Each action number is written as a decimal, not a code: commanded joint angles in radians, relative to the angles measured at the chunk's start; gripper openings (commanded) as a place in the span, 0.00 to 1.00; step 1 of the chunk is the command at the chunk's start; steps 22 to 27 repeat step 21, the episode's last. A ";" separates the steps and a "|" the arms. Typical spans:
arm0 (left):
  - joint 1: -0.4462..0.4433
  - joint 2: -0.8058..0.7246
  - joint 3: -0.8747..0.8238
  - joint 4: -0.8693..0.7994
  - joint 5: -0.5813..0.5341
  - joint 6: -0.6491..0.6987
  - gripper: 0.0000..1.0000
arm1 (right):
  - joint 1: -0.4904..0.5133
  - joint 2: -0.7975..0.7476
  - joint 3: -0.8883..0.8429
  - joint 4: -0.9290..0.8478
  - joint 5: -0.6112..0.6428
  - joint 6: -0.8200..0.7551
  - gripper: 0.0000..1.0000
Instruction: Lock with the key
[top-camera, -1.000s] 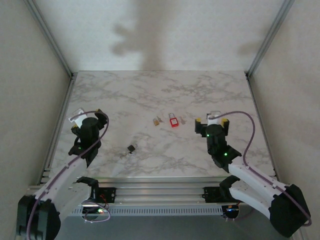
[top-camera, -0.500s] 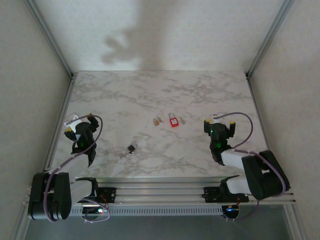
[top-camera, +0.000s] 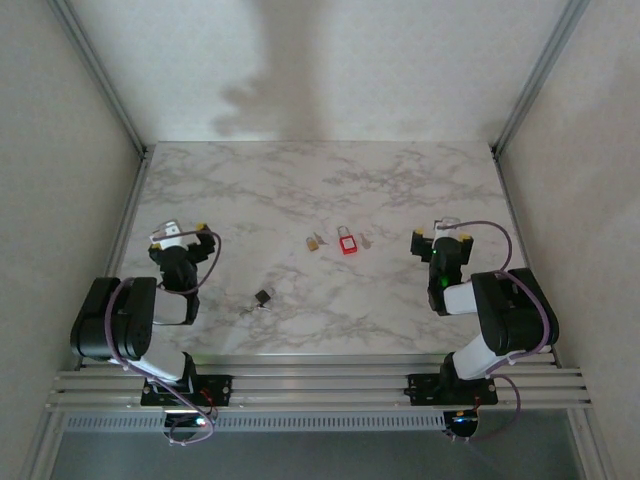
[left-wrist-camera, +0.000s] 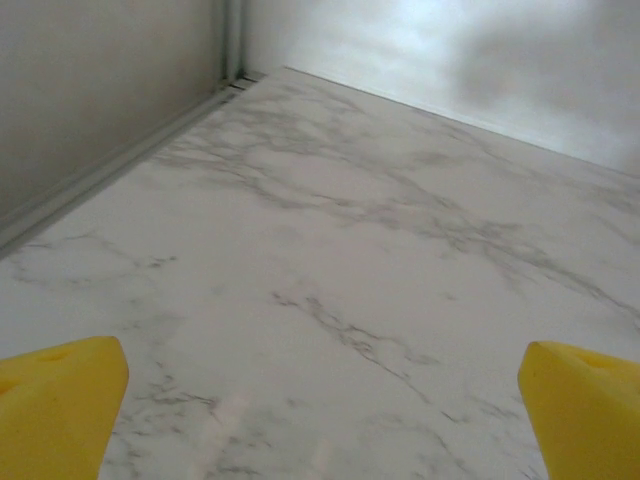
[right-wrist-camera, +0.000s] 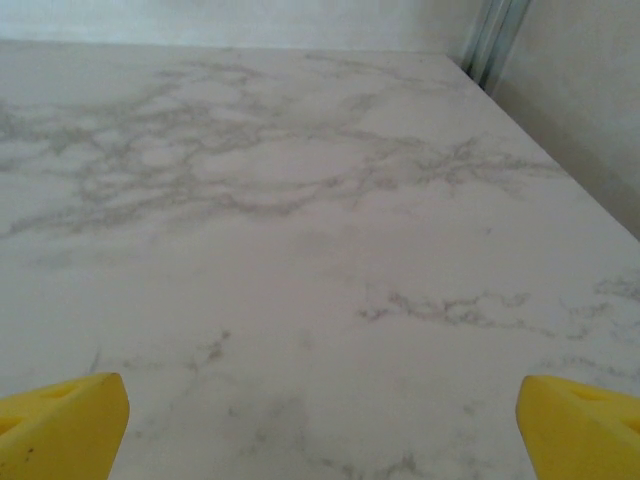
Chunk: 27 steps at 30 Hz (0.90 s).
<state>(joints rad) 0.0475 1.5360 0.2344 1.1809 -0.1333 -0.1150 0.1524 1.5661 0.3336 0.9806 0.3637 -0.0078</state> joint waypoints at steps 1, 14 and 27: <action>-0.009 0.011 -0.018 0.136 0.027 0.050 0.99 | -0.014 -0.012 0.022 -0.047 -0.024 0.035 0.99; -0.013 0.004 -0.023 0.143 0.020 0.052 0.99 | -0.015 -0.012 0.027 -0.051 -0.025 0.037 0.99; -0.013 0.004 -0.023 0.143 0.020 0.052 0.99 | -0.041 -0.015 0.035 -0.074 -0.078 0.048 0.99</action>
